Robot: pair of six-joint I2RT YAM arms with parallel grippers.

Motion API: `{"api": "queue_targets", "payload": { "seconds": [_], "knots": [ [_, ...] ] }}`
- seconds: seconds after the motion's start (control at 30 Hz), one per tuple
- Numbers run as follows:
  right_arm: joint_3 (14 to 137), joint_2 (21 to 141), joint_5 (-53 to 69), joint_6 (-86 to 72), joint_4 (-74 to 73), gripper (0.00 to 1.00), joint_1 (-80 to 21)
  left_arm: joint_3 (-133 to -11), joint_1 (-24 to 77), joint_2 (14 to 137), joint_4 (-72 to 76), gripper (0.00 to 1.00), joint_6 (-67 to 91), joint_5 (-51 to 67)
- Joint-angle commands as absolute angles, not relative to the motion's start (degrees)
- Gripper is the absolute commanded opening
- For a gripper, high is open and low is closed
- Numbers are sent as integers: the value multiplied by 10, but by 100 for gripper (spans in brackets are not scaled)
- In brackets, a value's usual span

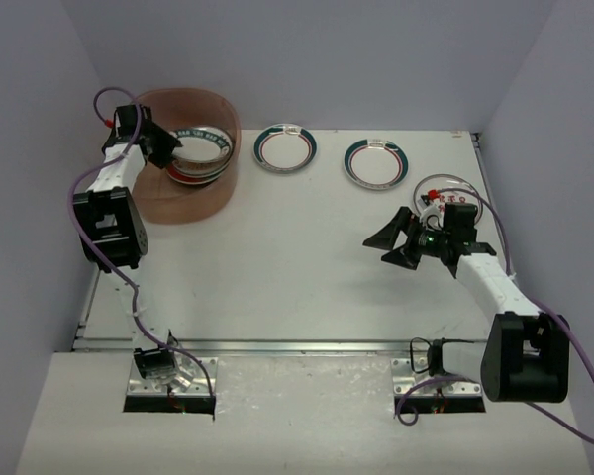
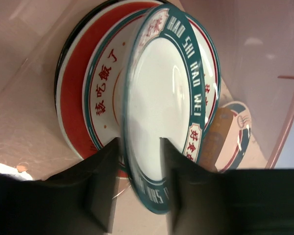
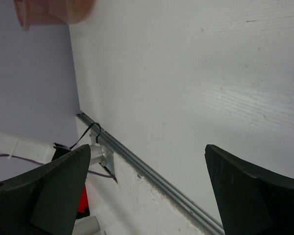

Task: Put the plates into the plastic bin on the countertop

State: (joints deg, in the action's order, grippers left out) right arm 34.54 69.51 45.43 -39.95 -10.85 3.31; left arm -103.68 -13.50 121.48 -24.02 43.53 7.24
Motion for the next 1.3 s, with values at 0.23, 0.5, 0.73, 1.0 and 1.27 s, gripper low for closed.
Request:
{"api": "queue_targets", "payload": {
  "seconds": [0.23, 0.5, 0.73, 1.0, 1.27],
  "knots": [
    [419, 737, 336, -389, -183, 99, 36, -1247, -119, 1318, -409, 100, 375, 53],
    [430, 691, 198, -453, -224, 99, 39, -1275, -116, 1360, -455, 100, 350, 92],
    [408, 682, 152, -537, -229, 99, 46, -1283, -113, 1306, -474, 100, 315, 73],
    [230, 571, 23, -717, -85, 99, 66, -1159, -113, 1073, -433, 100, 301, 90],
    [105, 615, -129, -863, 142, 99, 117, -815, -39, 721, -268, 100, 303, 162]
  ]
}}
